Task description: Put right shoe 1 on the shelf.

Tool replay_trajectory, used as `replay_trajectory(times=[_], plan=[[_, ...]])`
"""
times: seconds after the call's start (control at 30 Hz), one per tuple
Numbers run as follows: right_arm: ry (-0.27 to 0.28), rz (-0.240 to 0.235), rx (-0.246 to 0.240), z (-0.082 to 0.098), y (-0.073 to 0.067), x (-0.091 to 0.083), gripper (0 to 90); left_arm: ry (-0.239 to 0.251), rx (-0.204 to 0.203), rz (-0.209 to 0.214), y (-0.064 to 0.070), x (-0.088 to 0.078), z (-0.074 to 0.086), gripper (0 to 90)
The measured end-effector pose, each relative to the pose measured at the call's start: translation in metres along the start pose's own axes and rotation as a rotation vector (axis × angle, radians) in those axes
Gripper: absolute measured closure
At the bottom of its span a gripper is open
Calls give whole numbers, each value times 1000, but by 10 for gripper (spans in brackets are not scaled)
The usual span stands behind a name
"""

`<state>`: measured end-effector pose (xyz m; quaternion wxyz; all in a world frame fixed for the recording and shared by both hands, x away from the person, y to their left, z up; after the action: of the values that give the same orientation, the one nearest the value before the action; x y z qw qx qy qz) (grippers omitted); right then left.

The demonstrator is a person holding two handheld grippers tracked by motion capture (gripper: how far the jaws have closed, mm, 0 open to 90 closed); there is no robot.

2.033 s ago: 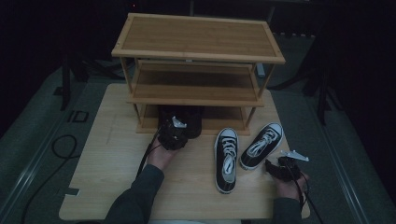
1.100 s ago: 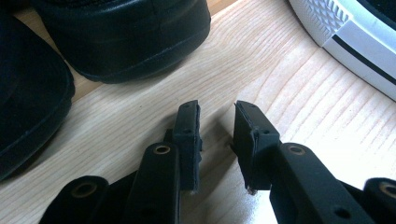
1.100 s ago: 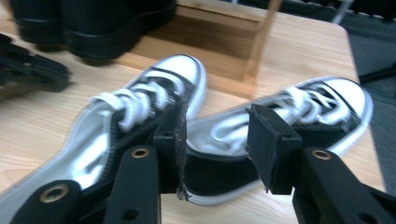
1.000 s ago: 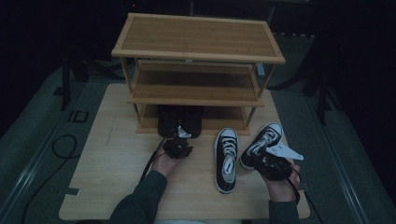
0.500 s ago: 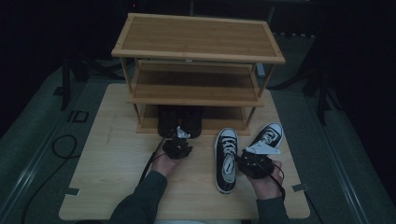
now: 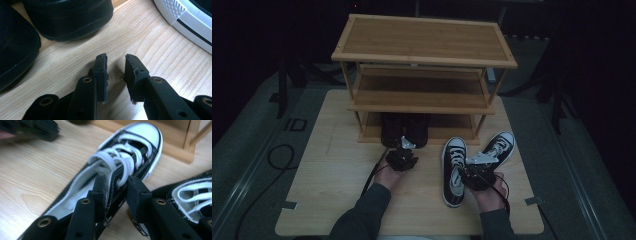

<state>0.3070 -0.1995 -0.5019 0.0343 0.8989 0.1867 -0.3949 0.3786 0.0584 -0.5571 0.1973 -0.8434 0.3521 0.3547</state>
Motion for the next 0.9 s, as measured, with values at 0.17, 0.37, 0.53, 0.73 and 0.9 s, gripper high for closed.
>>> replay_trajectory(times=[0.17,0.37,0.53,0.73,0.9], plan=[[-28,8,11,-2,-2,8,730,0,2,-1,0,0,0,720],[-50,11,14,-2,-2,10,838,2,2,2,0,0,0,720],[-45,-18,9,-1,1,6,856,1,7,-3,1,0,0,720],[-51,-79,-7,3,1,0,861,2,7,-5,1,0,0,720],[-58,-89,-38,6,0,-4,859,2,9,-5,1,0,0,720]])
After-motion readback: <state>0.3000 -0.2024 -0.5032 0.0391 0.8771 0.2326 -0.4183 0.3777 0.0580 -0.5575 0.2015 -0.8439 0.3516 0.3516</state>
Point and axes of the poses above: each handheld gripper's, and its own axes: x roughly forward along the jaws, z roughly out of its underside, y roughly to its right, the point moved 1 cm from there along x, roughly forward along the jaws, and after that the axes turned 12 degrees about x, right-handed, at the moved point
